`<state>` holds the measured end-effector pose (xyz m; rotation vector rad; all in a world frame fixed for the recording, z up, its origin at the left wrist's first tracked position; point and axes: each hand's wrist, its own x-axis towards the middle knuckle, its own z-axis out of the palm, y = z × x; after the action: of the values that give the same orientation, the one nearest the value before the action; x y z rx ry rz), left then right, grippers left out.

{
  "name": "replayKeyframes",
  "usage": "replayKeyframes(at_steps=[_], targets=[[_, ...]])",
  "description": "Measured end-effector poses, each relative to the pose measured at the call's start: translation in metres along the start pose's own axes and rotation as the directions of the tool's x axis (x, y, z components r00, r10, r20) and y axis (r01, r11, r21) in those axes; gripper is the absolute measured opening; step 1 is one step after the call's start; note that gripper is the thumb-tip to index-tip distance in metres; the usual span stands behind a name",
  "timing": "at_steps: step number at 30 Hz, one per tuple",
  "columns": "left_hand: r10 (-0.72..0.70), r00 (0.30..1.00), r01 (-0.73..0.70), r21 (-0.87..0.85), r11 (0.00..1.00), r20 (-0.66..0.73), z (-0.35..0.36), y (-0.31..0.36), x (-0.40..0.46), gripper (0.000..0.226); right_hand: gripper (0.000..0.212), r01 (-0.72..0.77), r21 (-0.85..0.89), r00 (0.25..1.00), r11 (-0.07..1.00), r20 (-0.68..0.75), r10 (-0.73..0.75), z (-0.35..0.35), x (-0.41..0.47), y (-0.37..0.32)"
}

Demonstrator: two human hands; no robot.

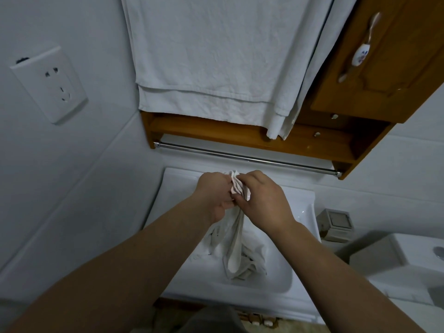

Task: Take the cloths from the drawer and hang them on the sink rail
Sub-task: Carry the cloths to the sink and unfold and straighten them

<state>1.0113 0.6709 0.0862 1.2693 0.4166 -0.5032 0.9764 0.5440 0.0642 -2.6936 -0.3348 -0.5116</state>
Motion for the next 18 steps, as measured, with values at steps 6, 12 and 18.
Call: replayKeyframes(at_steps=[6,12,18], targets=[[-0.060,0.997,0.061,-0.025,0.998,0.058,-0.006,-0.007,-0.001,0.028,0.021,0.030,-0.005,0.997,1.000,0.075,-0.030,-0.001,-0.001,0.005],[0.029,1.000,-0.030,0.138,0.990,0.007,-0.024,-0.012,0.003,0.019,0.025,-0.357,0.438,0.932,0.825,0.111,0.344,-0.018,0.005,0.020],[0.309,0.925,-0.200,0.409,0.890,-0.222,-0.049,-0.017,0.016,0.021,0.028,-0.402,0.650,0.904,0.645,0.167,0.394,-0.035,0.009,0.034]])
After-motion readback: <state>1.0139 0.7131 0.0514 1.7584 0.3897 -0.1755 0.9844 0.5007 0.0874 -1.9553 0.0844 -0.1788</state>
